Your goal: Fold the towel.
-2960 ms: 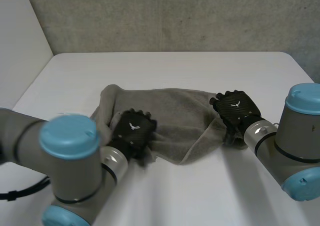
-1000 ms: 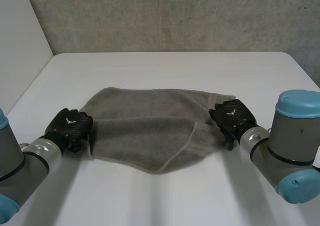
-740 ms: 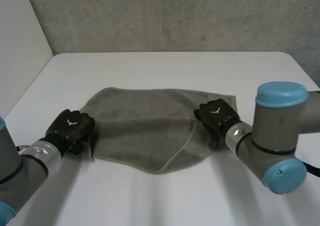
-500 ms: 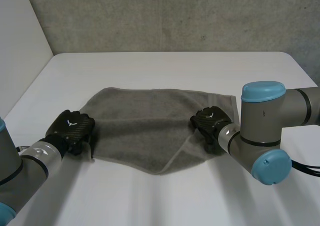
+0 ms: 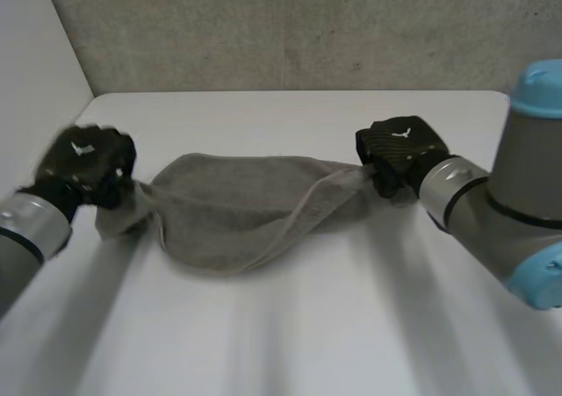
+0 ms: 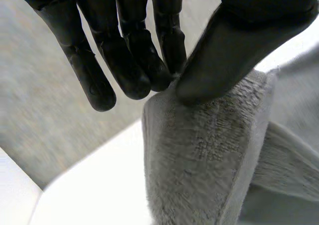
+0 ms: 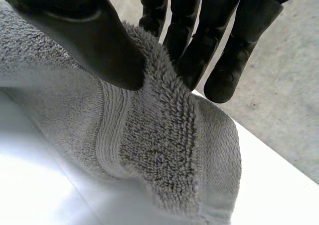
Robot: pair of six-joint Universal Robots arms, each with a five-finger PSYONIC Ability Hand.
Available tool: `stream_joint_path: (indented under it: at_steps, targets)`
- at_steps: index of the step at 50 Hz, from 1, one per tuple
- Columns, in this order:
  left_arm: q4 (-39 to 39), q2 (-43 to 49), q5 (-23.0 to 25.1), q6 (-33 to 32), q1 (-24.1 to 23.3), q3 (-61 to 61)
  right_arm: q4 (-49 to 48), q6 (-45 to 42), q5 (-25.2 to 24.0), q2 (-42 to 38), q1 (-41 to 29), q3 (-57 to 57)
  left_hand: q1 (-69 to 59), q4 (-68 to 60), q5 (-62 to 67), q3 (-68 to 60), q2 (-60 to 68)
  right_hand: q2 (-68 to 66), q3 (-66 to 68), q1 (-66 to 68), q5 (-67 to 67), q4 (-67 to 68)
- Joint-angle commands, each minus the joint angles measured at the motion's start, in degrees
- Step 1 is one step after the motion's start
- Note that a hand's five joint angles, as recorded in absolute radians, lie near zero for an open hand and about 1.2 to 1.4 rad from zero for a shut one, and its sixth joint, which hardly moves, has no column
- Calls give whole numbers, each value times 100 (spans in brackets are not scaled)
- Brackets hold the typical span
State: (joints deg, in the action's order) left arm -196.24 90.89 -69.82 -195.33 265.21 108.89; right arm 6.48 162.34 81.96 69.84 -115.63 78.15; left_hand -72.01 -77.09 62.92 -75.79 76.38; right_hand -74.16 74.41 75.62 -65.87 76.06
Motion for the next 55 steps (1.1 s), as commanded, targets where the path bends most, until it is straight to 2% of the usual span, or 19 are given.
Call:
stream_joint_path:
  at_steps: [1,3,8,13,15,18,19,21,28,30,32,33,35,38,40,46,52,54,55]
  targets:
    - [51,-933,715,768,734,-43,652,-289,-548,1082,716,69,-799,-291,708,-421,362,-584,559,438,-413,394]
    - [103,-1161,1205,1232,1215,-104,766,-377,-759,1267,839,7,-799,-291,708,-421,362,-584,559,438,-413,394]
    - [86,-1153,1803,1952,1647,-227,1004,-527,-1050,1480,1060,-387,-799,-291,708,-421,362,-584,559,438,-413,394]
    - [7,-610,1928,2306,1639,-263,1233,-572,-1051,1181,1122,-811,-799,-291,708,-421,362,-584,559,438,-413,394]
    - [-28,-309,1919,2289,1569,-359,1294,-764,-911,569,1008,-1212,-799,-291,708,-421,362,-584,559,438,-413,394]
    - [-116,759,1867,2271,1026,-893,1286,-1062,-578,-29,841,-1696,-799,-291,708,-421,362,-584,559,438,-413,394]
    - [-116,763,1867,2271,1024,-896,1269,-1168,-411,-310,719,-1933,-799,-291,708,-421,362,-584,559,438,-413,394]
    - [-90,1551,1701,2271,709,-1525,1251,-1248,-244,-626,578,-2240,-799,-291,708,-421,362,-584,559,438,-413,394]
    - [-55,2627,917,2262,163,-3330,1031,-1310,215,-1886,208,-3957,-799,-291,708,-421,362,-584,559,438,-413,394]
    - [-55,2785,733,2262,31,-3919,481,-1284,433,-2263,155,-5103,-799,-291,708,-421,362,-584,559,438,-413,394]
    - [-55,2960,400,2271,-231,-5222,95,-1283,582,-2351,155,-5639,-799,-291,708,-421,362,-584,559,438,-413,394]
    - [-55,2961,399,2271,-233,-5229,91,-1283,584,-2352,155,-5644,-799,-291,708,-421,362,-584,559,438,-413,394]
    - [-90,2978,40,2271,-443,-6497,-801,-1240,768,-2335,155,-6292,-799,-291,708,-421,362,-584,559,438,-413,394]
    - [-125,2970,-120,2298,-505,-7057,-1576,-1213,830,-2090,146,-6287,-799,-291,708,-421,362,-584,559,438,-413,394]
    - [-186,2987,-513,2350,-514,-7941,-1840,-1161,830,-1915,146,-6138,-799,-291,708,-421,362,-584,559,438,-413,394]
    - [-266,3049,-691,2385,-532,-8261,-2063,-950,742,-1500,146,-5225,-799,-291,708,-421,362,-584,559,438,-413,394]
    - [-319,3163,-568,2342,-540,-6986,-2019,-949,602,-1306,208,-4212,-799,-291,708,-421,362,-584,559,438,-413,394]
    - [-502,3189,-297,2333,-532,-5990,-2027,-949,366,-1114,260,-3268,-799,-291,708,-421,362,-584,559,438,-413,394]
    - [-503,3189,-296,2333,-532,-5985,-2027,-949,364,-1113,260,-3263,-799,-291,708,-421,362,-584,559,438,-413,394]
